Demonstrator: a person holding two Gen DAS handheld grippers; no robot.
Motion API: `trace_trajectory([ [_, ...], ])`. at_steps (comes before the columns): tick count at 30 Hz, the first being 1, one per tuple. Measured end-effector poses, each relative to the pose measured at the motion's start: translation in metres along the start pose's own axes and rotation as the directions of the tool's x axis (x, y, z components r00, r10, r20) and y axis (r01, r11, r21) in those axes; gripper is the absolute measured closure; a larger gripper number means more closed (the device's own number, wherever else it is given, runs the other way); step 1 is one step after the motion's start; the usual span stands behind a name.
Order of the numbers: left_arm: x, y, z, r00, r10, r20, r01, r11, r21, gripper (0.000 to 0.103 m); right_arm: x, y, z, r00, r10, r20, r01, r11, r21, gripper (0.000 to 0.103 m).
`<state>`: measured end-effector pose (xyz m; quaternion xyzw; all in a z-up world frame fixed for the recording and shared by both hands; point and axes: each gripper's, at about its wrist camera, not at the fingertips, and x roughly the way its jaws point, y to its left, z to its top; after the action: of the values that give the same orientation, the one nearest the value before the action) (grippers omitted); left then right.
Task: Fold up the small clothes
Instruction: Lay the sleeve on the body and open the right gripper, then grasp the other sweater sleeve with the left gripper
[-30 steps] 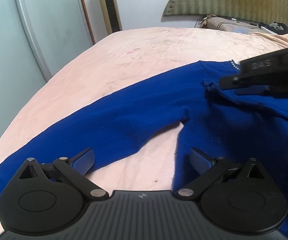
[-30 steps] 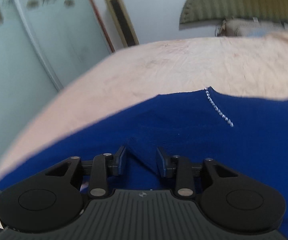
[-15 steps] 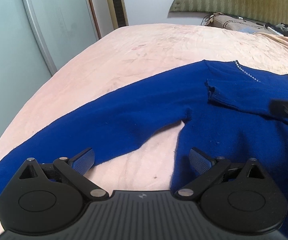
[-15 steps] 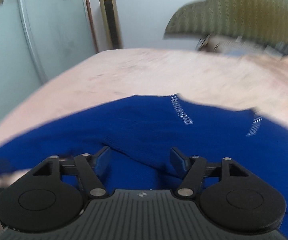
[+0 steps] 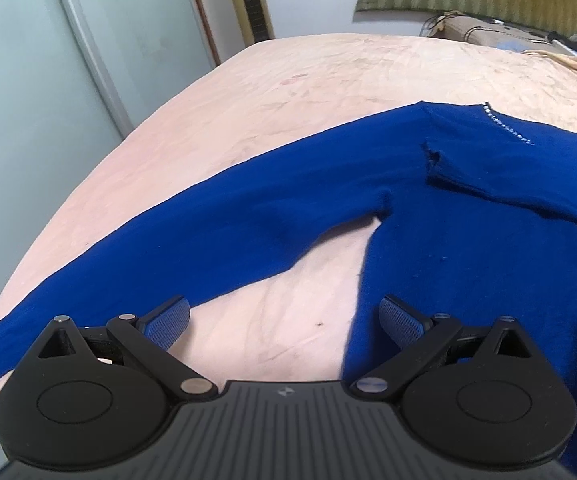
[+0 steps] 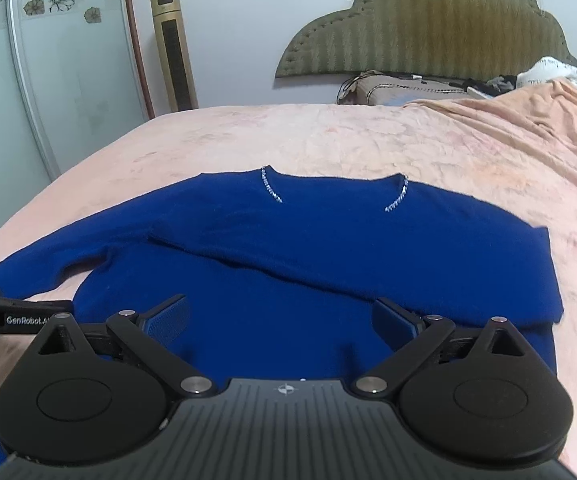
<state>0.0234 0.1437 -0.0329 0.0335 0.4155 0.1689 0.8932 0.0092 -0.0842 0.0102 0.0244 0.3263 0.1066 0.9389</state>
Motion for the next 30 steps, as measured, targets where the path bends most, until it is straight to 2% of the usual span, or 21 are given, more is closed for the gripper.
trace_trajectory([
  [10,-0.008,0.02,-0.005,0.997,0.07,-0.019,-0.071,0.996,-0.061,0.001,-0.008,-0.004,-0.01,0.999,0.045,0.008,-0.045,0.999,-0.005,0.003],
  [13,-0.009,0.044,-0.011,0.998,0.059,-0.035,-0.064,0.986,-0.153,0.001,-0.009,-0.006,-0.012,0.998,0.062,0.01,-0.062,0.998,0.0,0.003],
  [16,-0.006,0.08,-0.02,0.998,0.023,-0.058,-0.039,0.953,-0.301,0.001,-0.01,-0.008,-0.015,0.997,0.077,0.013,-0.077,0.997,0.008,0.003],
  [19,-0.004,0.118,-0.033,0.999,-0.015,-0.052,-0.011,0.887,-0.461,0.001,-0.009,-0.009,-0.019,0.996,0.085,0.009,-0.085,0.996,0.016,0.003],
  [24,-0.005,0.176,-0.057,0.996,-0.063,0.062,0.088,0.738,-0.669,0.001,-0.006,-0.009,-0.022,0.995,0.095,0.002,-0.095,0.995,0.031,0.003],
  [28,0.002,0.214,-0.077,0.986,-0.109,0.124,0.165,0.6,-0.783,0.001,-0.005,-0.006,-0.023,0.995,0.099,-0.002,-0.099,0.995,0.03,0.002],
  [30,0.01,0.231,-0.086,0.975,-0.162,0.154,0.216,0.511,-0.832,0.002,-0.004,-0.004,-0.024,0.995,0.101,-0.006,-0.1,0.995,0.029,0.002],
])
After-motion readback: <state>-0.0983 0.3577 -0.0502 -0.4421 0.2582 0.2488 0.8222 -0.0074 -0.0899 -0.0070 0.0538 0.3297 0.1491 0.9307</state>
